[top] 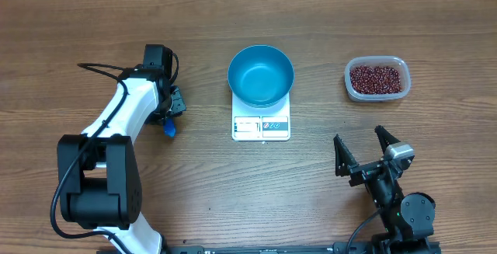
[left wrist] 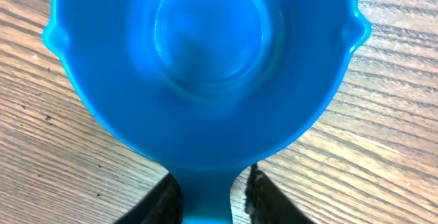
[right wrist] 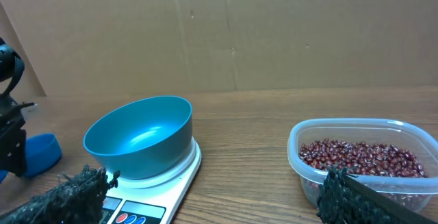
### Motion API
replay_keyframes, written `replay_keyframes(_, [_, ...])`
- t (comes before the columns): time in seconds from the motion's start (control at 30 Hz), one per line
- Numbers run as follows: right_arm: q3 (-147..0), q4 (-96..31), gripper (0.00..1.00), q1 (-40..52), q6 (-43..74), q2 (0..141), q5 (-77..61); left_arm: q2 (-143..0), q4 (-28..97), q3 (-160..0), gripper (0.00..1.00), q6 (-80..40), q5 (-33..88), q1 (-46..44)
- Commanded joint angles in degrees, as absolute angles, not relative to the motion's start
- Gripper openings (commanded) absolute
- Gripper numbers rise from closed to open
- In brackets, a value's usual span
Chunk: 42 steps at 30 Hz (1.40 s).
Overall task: Scoop item into bowl and weigh 150g on scale
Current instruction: 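Lift the blue scoop with the left gripper, then carry the blue scoop over the teal bowl with the left gripper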
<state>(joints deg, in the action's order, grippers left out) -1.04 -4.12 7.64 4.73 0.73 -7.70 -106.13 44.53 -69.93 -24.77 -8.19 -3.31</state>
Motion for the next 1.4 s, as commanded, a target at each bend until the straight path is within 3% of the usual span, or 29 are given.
replay_keyframes(0.0, [-0.4,-3.9,1.00,7.9,5.1,0.2,-8.0,-106.4,44.5,-69.6,0.25,-24.4,-8.2,-2.9])
replay_keyframes(0.27, [-0.4,-3.9,1.00,7.9,5.1,0.2,-8.0,-106.4,44.5,-69.6,0.21,-24.4,-8.1,-2.9])
replay_keyframes(0.47, [-0.4,-3.9,1.00,7.9,5.1,0.2,-8.0,-106.3,44.8,-69.8,0.04,-25.8,-7.9,-2.9])
replay_keyframes(0.87, [-0.4,-3.9,1.00,7.9,5.1,0.2,-8.0,-103.3,56.8,-88.7,0.04,-29.7,-5.9,-8.8])
replay_keyframes(1.07, [-0.4,-3.9,1.00,7.9,5.1,0.2,-8.0,-103.0,62.4,-100.0,0.04,-39.1,-5.5,-17.4])
replay_keyframes(1.37, [-0.4,-3.9,1.00,7.9,5.1,0.2,-8.0,-103.0,61.7,-101.0,0.04,-55.6,-4.8,-28.3])
